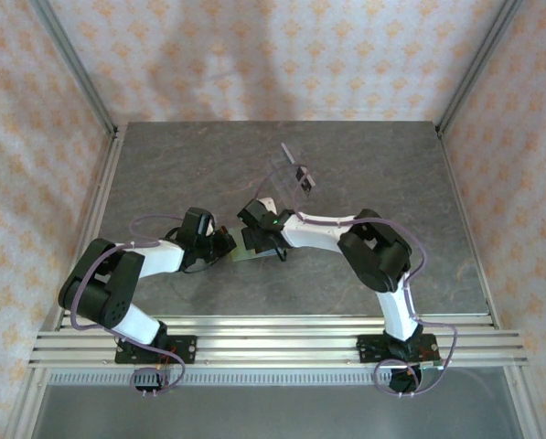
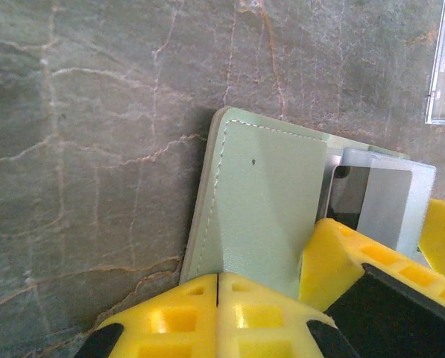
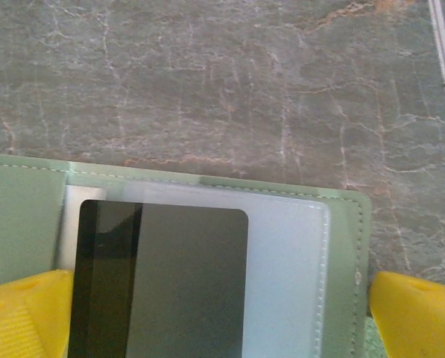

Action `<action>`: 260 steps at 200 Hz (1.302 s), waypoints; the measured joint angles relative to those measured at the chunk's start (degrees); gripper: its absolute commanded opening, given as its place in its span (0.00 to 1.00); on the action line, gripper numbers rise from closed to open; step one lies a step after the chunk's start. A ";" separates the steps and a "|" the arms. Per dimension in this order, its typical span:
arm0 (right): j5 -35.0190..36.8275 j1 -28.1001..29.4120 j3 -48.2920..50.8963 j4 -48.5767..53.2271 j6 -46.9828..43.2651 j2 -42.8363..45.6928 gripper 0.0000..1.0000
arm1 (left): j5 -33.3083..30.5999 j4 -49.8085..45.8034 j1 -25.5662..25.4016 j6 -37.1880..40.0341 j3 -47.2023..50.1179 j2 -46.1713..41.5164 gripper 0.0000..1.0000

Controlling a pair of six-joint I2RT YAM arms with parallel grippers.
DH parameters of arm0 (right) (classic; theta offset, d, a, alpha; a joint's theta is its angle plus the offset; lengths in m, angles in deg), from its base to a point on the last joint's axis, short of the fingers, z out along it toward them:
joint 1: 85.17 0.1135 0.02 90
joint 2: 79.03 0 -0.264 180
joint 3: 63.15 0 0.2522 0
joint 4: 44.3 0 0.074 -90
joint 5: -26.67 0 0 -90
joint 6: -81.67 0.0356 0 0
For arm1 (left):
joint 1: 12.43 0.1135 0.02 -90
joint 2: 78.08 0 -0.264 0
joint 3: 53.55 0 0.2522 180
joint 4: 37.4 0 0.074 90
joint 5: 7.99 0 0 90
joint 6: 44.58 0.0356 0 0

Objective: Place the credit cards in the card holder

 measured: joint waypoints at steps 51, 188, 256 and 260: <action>1.79 -0.33 1.73 0.81 1.57 1.60 0.99 | 0.02 0.13 0.00 0.02 0.00 0.00 0.00; -5.38 -3.02 3.34 2.99 1.51 4.76 0.99 | 1.64 0.09 -0.02 0.00 -0.66 0.79 0.05; -14.01 -5.46 5.16 5.97 1.03 13.62 0.96 | 3.72 -5.73 -0.02 0.57 -2.21 -2.80 0.11; -15.43 -5.84 5.81 5.75 1.11 14.05 0.92 | 4.20 -6.08 -0.02 0.70 -2.49 -3.02 0.11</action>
